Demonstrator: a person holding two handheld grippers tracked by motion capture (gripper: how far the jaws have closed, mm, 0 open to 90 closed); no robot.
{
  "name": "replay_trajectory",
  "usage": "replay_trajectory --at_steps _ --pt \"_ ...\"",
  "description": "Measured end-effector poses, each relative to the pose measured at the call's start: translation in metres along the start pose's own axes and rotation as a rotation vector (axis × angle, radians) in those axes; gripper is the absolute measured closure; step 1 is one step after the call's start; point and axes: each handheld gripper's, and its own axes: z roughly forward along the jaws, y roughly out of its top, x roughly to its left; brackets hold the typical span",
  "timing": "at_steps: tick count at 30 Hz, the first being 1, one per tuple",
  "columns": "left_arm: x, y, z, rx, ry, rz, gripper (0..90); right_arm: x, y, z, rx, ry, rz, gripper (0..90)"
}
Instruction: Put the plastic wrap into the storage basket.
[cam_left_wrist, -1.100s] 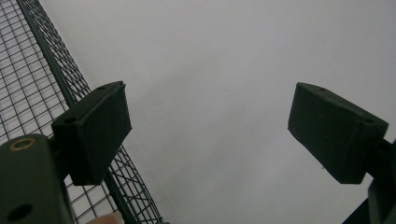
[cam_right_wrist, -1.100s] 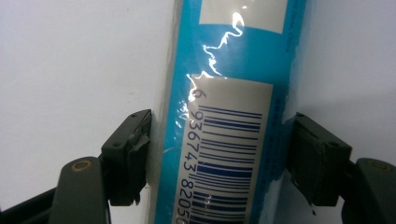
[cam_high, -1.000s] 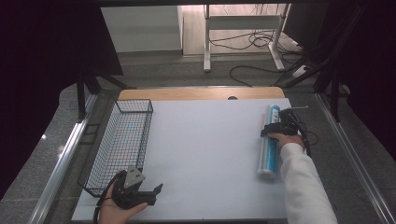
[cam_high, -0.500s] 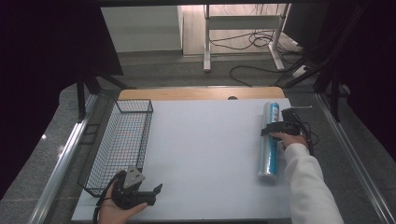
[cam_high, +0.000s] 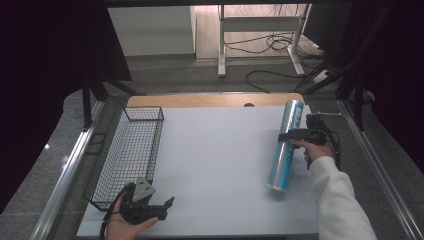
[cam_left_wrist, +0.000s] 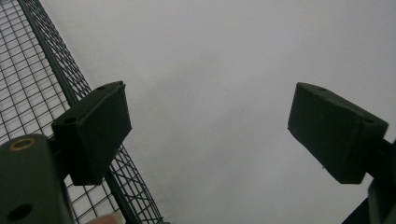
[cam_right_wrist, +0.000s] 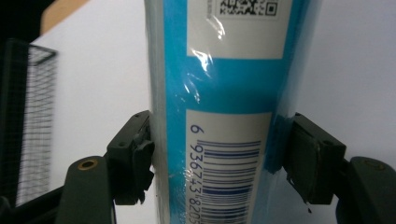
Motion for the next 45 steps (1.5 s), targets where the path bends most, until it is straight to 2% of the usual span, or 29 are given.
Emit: replay_trajectory --at_steps 7,10,21,28,37,45 --pt "0.000 0.000 0.000 0.000 0.000 0.000 13.2 0.008 -0.003 -0.005 -0.027 0.100 -0.027 32.3" --pt "0.000 0.000 0.000 0.000 -0.001 0.000 13.2 0.012 -0.005 -0.006 -0.029 0.134 -0.021 32.4" --pt "0.000 0.000 0.000 0.001 -0.001 0.004 13.2 0.029 -0.018 -0.003 -0.017 0.171 -0.057 32.3" --pt "0.000 0.000 0.000 -0.001 -0.001 0.004 13.2 0.045 -0.030 0.000 0.000 0.230 -0.084 32.3" --pt "0.000 0.000 -0.001 -0.005 -0.001 0.003 13.0 0.072 -0.051 0.009 0.040 0.313 -0.140 32.3" --pt "0.001 0.000 -0.002 -0.006 -0.013 -0.015 12.7 0.093 -0.066 0.017 0.068 0.367 -0.220 32.3"
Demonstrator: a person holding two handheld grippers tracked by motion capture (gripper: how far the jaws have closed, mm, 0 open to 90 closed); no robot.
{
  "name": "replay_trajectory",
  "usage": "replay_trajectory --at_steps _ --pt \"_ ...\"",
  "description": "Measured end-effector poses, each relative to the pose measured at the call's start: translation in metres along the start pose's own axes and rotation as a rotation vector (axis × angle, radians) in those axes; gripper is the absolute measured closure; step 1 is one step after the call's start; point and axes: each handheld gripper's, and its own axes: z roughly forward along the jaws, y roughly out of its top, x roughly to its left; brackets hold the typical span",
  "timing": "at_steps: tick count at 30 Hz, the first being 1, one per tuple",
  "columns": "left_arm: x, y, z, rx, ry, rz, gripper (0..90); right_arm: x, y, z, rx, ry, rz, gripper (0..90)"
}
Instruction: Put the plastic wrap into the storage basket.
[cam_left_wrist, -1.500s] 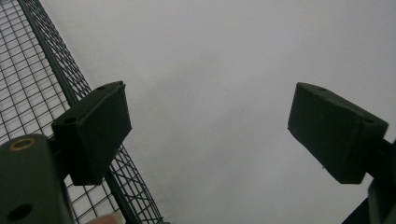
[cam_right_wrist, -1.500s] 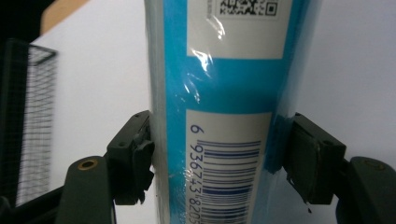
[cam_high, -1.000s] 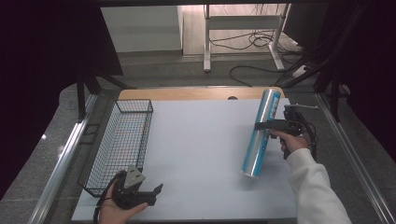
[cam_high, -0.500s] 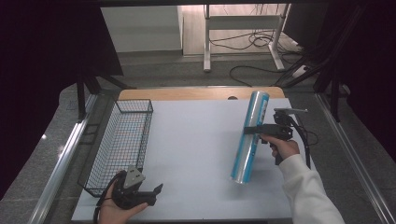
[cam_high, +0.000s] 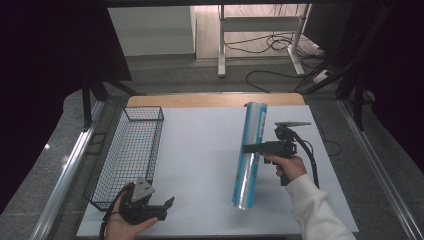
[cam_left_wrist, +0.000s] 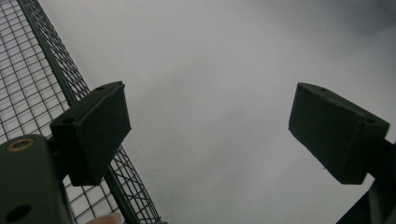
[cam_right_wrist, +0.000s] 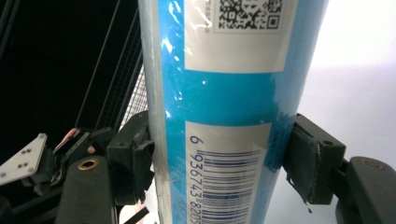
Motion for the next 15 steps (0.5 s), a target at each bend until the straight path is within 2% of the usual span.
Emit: replay_trajectory --at_steps 4,9,15 --pt "0.002 0.000 0.000 0.001 0.003 -0.011 12.6 0.005 -0.002 0.008 0.018 0.023 -0.021 32.3" --pt "0.004 0.001 0.000 0.000 -0.002 -0.033 12.5 0.008 -0.002 0.016 0.039 0.026 -0.046 32.3" --pt "0.004 0.012 -0.001 -0.012 -0.088 -0.109 12.3 0.010 -0.004 0.025 0.066 0.032 -0.071 32.3"
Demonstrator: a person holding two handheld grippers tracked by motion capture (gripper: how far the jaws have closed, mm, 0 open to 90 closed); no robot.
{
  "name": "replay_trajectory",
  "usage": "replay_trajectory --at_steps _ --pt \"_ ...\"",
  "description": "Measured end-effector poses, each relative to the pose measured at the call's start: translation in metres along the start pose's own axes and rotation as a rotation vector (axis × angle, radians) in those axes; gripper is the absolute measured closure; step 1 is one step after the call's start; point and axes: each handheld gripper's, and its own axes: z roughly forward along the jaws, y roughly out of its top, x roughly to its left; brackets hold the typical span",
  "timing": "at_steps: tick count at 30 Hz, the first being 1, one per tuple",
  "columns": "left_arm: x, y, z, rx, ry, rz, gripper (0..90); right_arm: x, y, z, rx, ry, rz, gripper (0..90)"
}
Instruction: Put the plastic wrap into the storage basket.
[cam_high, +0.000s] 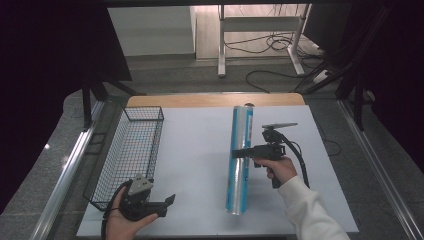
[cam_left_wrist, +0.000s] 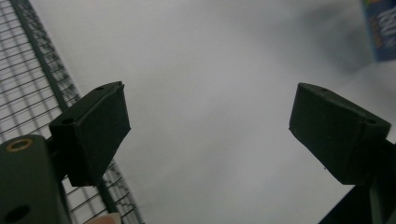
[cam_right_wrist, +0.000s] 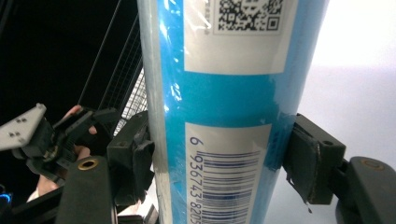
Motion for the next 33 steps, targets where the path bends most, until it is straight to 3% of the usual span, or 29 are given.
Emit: replay_trajectory --at_steps 2,6,12,17,25,30,33 --pt "0.000 0.005 0.000 -0.005 -0.039 -0.030 12.3 0.001 -0.001 0.003 0.008 0.007 -0.005 32.3" --pt "0.002 0.012 0.001 0.000 -0.065 -0.059 12.5 0.005 -0.003 0.007 0.016 0.018 -0.024 32.3" --pt "0.012 0.021 0.003 0.022 -0.139 -0.142 12.7 0.012 -0.005 0.009 0.014 0.035 -0.043 32.3" --pt "0.015 0.027 0.007 0.030 -0.181 -0.156 12.9 0.018 -0.006 0.010 0.015 0.045 -0.080 32.4" --pt "0.014 0.051 0.015 -0.043 -0.307 -0.194 13.1 0.024 -0.009 0.013 0.011 0.076 -0.114 32.3" --pt "0.010 0.064 0.024 -0.069 -0.386 -0.212 13.1 0.025 -0.011 0.013 0.012 0.098 -0.111 32.3" --pt "0.010 0.068 0.025 -0.084 -0.413 -0.227 13.1 0.026 -0.012 0.014 0.015 0.105 -0.116 32.3"
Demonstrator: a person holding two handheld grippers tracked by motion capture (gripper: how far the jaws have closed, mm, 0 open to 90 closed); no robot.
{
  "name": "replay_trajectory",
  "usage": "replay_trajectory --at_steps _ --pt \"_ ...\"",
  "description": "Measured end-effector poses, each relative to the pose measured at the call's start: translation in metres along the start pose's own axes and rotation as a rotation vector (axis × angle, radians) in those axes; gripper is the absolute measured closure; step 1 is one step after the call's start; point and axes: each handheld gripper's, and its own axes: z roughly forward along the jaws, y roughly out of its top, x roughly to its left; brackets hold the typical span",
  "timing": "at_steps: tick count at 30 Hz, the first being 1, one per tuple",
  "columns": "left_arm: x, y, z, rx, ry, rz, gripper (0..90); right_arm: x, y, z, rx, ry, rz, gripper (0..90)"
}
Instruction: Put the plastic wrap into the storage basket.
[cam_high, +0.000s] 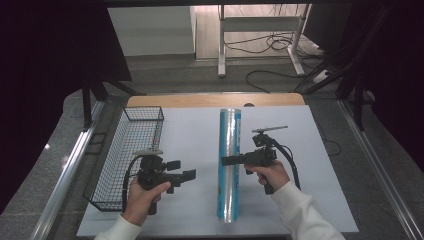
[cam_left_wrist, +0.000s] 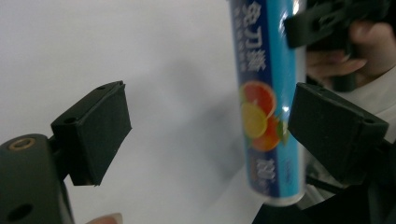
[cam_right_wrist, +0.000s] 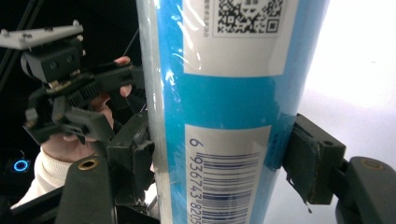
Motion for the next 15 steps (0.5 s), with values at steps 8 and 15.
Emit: replay_trajectory --at_steps 8,15 --pt "0.010 0.017 0.008 -0.048 -0.131 -0.055 12.1 0.003 -0.004 0.009 0.026 0.013 -0.014 32.3" --pt "0.017 0.029 0.017 -0.086 -0.215 -0.073 12.4 0.010 -0.006 0.021 0.043 0.044 -0.044 32.3"
